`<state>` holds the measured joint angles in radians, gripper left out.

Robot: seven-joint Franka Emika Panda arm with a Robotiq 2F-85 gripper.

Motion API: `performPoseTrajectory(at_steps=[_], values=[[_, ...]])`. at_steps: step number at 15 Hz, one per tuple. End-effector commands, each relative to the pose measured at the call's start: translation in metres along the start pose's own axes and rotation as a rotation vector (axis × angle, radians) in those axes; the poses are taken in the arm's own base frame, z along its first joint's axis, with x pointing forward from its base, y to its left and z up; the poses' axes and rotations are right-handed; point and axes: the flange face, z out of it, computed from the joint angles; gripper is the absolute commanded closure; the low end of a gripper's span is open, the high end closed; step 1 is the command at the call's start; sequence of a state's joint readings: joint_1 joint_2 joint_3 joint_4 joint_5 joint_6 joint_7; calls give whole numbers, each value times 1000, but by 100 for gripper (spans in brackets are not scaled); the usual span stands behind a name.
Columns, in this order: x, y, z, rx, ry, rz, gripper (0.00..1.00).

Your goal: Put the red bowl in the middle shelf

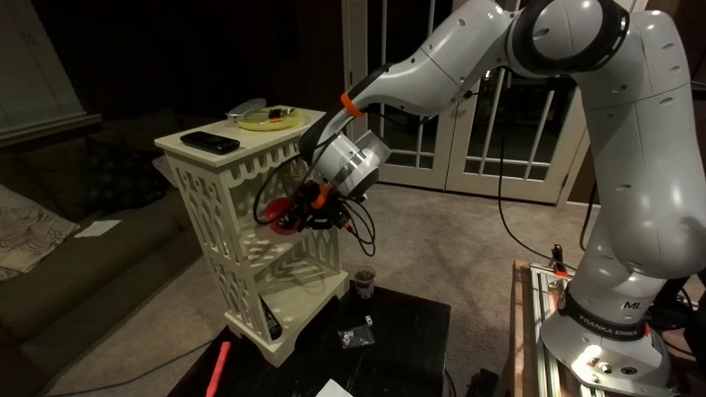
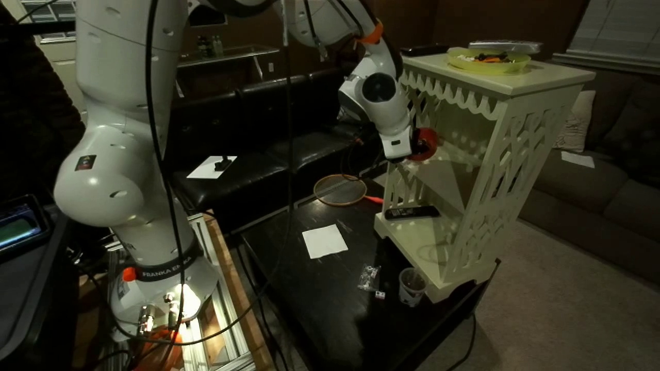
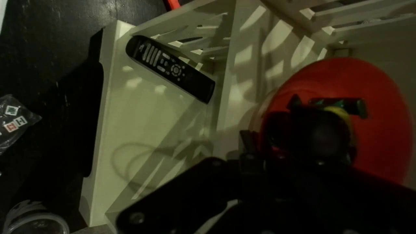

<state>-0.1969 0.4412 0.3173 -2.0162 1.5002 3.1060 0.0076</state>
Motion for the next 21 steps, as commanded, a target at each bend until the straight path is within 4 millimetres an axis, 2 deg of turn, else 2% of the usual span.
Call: performPoseTrajectory(at_steps=[1,6,13,14,15,17,21], values=[[22,-15,21,39,11,-5,99],[43,-19,45,64,46,2,99],[54,-20,76,81,88,25,99],[54,-20,79,82,90,25,71],[54,-20,81,83,90,28,70],[53,-25,82,95,89,35,58],[59,-46,61,153,72,54,30]])
